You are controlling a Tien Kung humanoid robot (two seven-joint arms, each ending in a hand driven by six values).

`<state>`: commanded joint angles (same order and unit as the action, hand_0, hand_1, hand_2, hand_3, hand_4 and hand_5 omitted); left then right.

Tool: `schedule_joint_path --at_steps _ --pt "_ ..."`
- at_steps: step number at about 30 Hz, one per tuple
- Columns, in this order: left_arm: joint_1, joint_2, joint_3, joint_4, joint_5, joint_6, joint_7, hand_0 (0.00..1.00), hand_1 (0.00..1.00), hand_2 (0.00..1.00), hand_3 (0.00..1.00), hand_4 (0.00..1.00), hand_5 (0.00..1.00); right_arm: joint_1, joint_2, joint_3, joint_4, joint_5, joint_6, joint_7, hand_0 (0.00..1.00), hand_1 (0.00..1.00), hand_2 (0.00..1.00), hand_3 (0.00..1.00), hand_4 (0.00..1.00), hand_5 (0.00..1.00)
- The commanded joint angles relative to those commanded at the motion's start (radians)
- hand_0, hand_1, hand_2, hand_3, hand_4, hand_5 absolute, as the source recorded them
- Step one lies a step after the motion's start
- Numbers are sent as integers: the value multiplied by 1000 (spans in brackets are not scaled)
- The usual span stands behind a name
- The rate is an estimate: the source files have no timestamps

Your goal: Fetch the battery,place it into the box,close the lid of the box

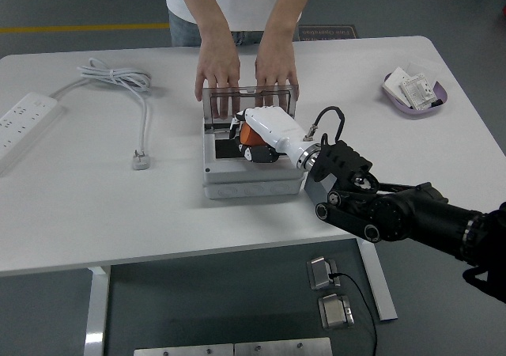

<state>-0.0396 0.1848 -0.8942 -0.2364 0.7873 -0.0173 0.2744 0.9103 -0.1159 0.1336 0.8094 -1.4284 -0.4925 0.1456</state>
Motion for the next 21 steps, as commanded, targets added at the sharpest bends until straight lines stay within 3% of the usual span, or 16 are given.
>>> schedule_joint_path --at_steps 4,5,10,11,16,17,21 --pt "0 -1 0 0 0 0 1 616 627 596 605 621 219 -1 -1 1 0 4 3 4 225 371 588 695 350 182" --pt "-1 -2 0 0 0 0 1 616 627 595 603 621 218 -1 -1 1 1 5 4 5 338 477 634 755 637 345" --pt "-1 -2 0 0 0 1 0 616 627 595 603 621 218 -6 -4 4 4 19 9 14 338 477 634 755 637 345" --pt "-2 -3 -1 0 1 1 0 615 627 595 603 620 217 -7 -4 5 5 22 10 17 435 539 658 823 804 478" --pt "-3 -4 3 1 -2 1 -2 615 627 595 603 620 217 -14 -7 11 9 33 12 27 435 539 658 823 804 478" --pt "-3 -5 4 1 -3 1 -2 615 627 595 603 620 217 -16 -8 12 12 32 11 27 472 544 659 835 864 526" --pt "-2 -6 7 1 -6 1 -3 615 627 595 603 620 217 -23 -21 28 46 25 13 21 472 544 659 835 864 526"
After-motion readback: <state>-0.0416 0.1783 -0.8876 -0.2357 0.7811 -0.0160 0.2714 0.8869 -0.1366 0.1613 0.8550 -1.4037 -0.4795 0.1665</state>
